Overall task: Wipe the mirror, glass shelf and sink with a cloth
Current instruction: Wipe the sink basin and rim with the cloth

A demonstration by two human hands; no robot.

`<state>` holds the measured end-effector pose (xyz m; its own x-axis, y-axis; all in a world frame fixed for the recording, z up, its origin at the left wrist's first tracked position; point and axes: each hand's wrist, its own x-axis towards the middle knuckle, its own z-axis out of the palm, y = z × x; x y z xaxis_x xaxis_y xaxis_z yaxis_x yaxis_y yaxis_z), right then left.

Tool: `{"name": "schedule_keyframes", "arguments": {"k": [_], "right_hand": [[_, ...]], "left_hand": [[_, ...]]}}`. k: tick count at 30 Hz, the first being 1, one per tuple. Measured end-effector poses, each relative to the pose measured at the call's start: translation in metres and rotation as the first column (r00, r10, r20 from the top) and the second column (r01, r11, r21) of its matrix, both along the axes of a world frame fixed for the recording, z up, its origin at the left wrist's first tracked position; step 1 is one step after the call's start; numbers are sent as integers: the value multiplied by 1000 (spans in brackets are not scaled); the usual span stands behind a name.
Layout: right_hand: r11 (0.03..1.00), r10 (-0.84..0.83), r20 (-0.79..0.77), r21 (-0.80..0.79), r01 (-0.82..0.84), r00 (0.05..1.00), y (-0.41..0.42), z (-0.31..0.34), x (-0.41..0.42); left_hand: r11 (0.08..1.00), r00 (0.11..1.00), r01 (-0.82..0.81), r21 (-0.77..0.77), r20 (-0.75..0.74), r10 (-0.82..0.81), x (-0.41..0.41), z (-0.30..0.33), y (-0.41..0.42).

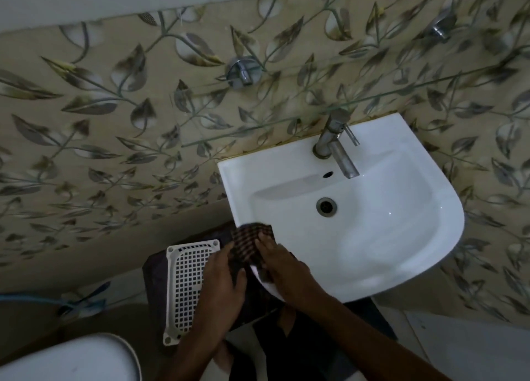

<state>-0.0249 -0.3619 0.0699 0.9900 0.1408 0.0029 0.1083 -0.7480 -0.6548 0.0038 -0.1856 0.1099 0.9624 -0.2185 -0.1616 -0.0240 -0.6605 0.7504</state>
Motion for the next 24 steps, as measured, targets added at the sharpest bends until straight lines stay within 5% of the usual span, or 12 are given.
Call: {"name": "schedule_keyframes", "arguments": {"k": [4,13,17,19,22,24], "right_hand": [[990,-121,-64,67,125,991,15,-1,28],[986,-39,-25,-165,34,999,-35,8,-92],[939,-284,-139,-241,245,949,-111,6,-93],[879,-384,-109,-348,327,917,-157,10,-98],[790,-543,53,-306,532,838,-198,11,-117],[749,-606,14,-325,577,795,-200,-2,-115]], "left_hand": [[999,1000,8,33,2,-8,2,-4,3],[991,988,124,44,85,-128,-10,-10,-5],[963,945,269,25,186,-269,-29,-7,-13],[938,920,344,26,188,-343,-36,-4,-22],[912,898,410,17,167,-407,-44,2,-34],[905,894,426,8,154,-422,-45,4,-40]]}}
